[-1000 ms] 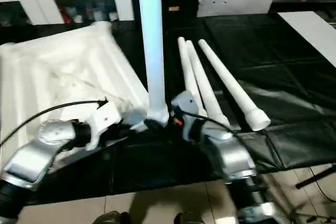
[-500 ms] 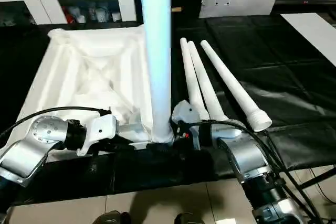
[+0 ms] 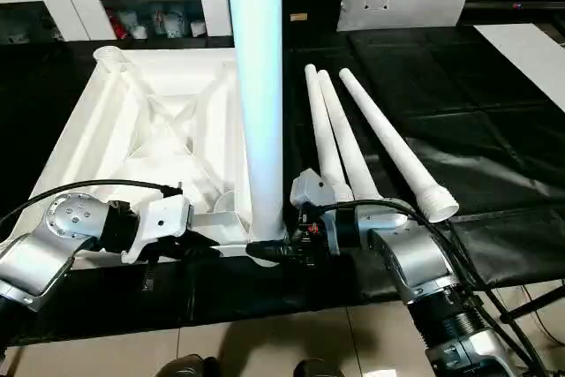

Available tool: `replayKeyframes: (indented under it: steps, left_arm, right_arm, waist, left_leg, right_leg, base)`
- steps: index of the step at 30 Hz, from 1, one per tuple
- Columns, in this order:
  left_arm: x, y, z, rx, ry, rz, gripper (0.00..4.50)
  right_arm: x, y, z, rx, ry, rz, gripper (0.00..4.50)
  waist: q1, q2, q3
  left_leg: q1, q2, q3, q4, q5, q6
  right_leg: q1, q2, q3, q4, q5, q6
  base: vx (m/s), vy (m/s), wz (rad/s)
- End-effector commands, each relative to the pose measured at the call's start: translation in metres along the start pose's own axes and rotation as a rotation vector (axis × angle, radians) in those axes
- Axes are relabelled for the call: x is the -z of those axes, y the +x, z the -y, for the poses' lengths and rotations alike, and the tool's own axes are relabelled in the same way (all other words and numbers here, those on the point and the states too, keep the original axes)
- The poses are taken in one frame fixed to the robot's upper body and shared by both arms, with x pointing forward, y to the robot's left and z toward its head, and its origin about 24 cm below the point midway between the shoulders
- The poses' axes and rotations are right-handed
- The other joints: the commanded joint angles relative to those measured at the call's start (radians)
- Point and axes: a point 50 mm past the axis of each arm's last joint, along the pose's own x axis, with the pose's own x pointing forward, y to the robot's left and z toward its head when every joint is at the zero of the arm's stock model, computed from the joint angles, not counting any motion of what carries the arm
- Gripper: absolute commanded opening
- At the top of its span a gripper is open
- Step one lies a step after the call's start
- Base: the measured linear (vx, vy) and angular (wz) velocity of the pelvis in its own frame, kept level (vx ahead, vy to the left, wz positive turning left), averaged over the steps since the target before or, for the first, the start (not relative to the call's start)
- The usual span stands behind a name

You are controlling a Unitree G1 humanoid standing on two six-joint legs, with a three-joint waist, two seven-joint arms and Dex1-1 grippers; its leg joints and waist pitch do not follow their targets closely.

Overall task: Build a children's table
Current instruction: Rotate leg to tighten

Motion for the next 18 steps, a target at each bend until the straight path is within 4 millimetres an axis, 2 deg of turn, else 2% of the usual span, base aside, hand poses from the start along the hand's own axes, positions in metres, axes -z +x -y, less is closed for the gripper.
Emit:
replayKeyframes:
  steps: [1,9,12,15,17,18]
  left_arm:
    - [0.001,0.001,0.001,0.026,0.02,-0.027,0.0]
    - [0.003,0.0,0.002,0.017,0.006,-0.017,0.0]
    - [0.0,-0.001,0.001,-0.053,-0.046,0.026,0.0]
    - [-0.004,-0.002,-0.003,-0.128,-0.101,0.048,0.0]
    - [-0.011,0.001,-0.01,-0.298,-0.198,0.082,0.0]
    - [-0.015,0.004,-0.013,-0.38,-0.249,0.103,0.0]
  right_arm:
    - [-0.003,0.003,-0.005,-0.049,-0.003,0.014,2.96]
    - [0.001,0.011,-0.01,-0.061,0.02,0.021,2.82]
    - [0.004,0.022,-0.008,0.026,0.038,0.053,2.8]
    - [0.004,0.031,-0.003,0.118,0.047,0.069,2.8]
    - [0.003,0.049,0.006,0.297,0.091,0.101,2.8]
    - [0.003,0.059,0.01,0.38,0.122,0.11,2.8]
  waist:
    - [0.0,0.009,-0.08]
    - [0.002,0.007,-0.08]
    - [0.0,0.006,-0.077]
    - [-0.013,0.004,-0.069]
    - [-0.023,0.007,-0.063]
    - [-0.036,0.002,-0.06]
  left_leg:
    - [0.012,0.059,-0.02,-0.055,-0.106,0.07]
    - [0.01,0.058,-0.02,-0.054,-0.101,0.07]
    - [0.01,0.058,-0.019,-0.056,-0.108,0.065]
    - [0.013,0.056,-0.021,-0.062,-0.162,0.034]
    - [0.013,0.055,-0.024,-0.065,-0.194,0.018]
    - [0.017,0.053,-0.026,-0.065,-0.227,-0.002]
  right_leg:
    - [0.053,-0.103,0.055,-0.068,-0.083,-0.216]
    - [0.055,-0.104,0.055,-0.066,-0.081,-0.214]
    - [0.052,-0.105,0.054,-0.068,-0.102,-0.212]
    - [0.05,-0.107,0.054,-0.078,-0.216,-0.201]
    - [0.045,-0.107,0.054,-0.084,-0.293,-0.187]
    - [0.039,-0.107,0.053,-0.091,-0.369,-0.174]
  base:
    - [0.0,0.0,0.0]
    - [0.0,0.0,0.0]
    - [0.0,0.0,0.0]
    - [0.0,0.0,0.0]
    - [0.0,0.0,0.0]
    - [0.0,0.0,0.0]
